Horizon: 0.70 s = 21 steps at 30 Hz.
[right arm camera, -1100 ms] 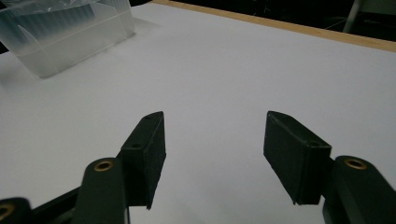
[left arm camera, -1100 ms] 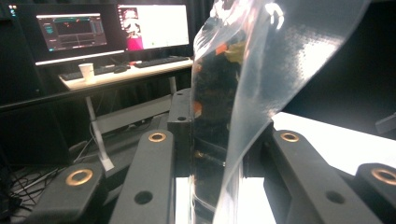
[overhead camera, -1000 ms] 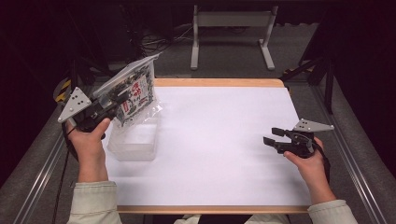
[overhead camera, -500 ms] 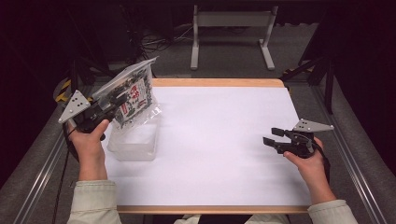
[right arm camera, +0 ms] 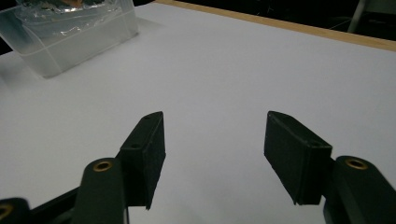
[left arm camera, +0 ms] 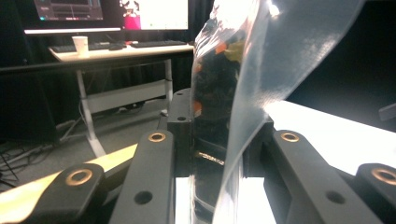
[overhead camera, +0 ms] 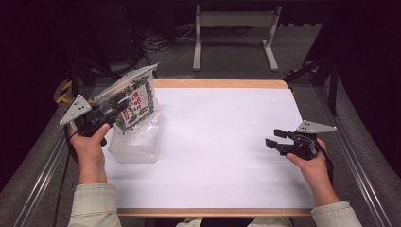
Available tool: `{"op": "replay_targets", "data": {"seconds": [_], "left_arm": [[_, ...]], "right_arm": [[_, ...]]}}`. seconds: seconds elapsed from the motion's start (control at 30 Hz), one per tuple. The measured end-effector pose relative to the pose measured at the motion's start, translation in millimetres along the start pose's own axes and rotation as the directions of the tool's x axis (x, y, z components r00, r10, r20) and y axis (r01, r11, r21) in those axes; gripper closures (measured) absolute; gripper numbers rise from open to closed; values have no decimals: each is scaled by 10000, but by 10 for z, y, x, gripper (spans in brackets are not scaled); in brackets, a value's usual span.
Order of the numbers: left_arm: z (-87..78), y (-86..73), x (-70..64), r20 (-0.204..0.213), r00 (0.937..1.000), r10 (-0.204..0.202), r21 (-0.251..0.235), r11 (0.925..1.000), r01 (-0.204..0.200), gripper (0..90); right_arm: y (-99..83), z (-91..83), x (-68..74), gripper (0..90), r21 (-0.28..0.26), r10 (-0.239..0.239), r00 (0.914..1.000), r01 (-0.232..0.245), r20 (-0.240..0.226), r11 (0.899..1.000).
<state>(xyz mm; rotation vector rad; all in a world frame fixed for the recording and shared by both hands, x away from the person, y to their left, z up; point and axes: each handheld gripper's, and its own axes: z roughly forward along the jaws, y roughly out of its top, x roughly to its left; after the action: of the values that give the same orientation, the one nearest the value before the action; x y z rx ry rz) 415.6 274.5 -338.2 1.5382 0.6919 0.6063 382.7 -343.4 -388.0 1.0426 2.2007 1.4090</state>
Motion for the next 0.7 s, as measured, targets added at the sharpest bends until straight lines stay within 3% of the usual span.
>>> {"op": "replay_targets", "data": {"seconds": [0.4, 0.5, 0.7], "left_arm": [[-1, -127, 93, 19, 9990, -453, 65, 9990, 452, 713], [38, -140, 82, -189, 9994, -297, 624, 9976, 308, 713], [102, -161, 63, -36, 9999, -114, 777, 9969, 117, 713]], "right_arm": [[-5, 14, -3, 387, 35, 21, 10000, -21, -20, 10000], [-6, 19, 1, 386, 34, 62, 10000, -62, -30, 10000], [-10, 18, -5, 384, 17, 85, 10000, -85, -38, 10000]]}}
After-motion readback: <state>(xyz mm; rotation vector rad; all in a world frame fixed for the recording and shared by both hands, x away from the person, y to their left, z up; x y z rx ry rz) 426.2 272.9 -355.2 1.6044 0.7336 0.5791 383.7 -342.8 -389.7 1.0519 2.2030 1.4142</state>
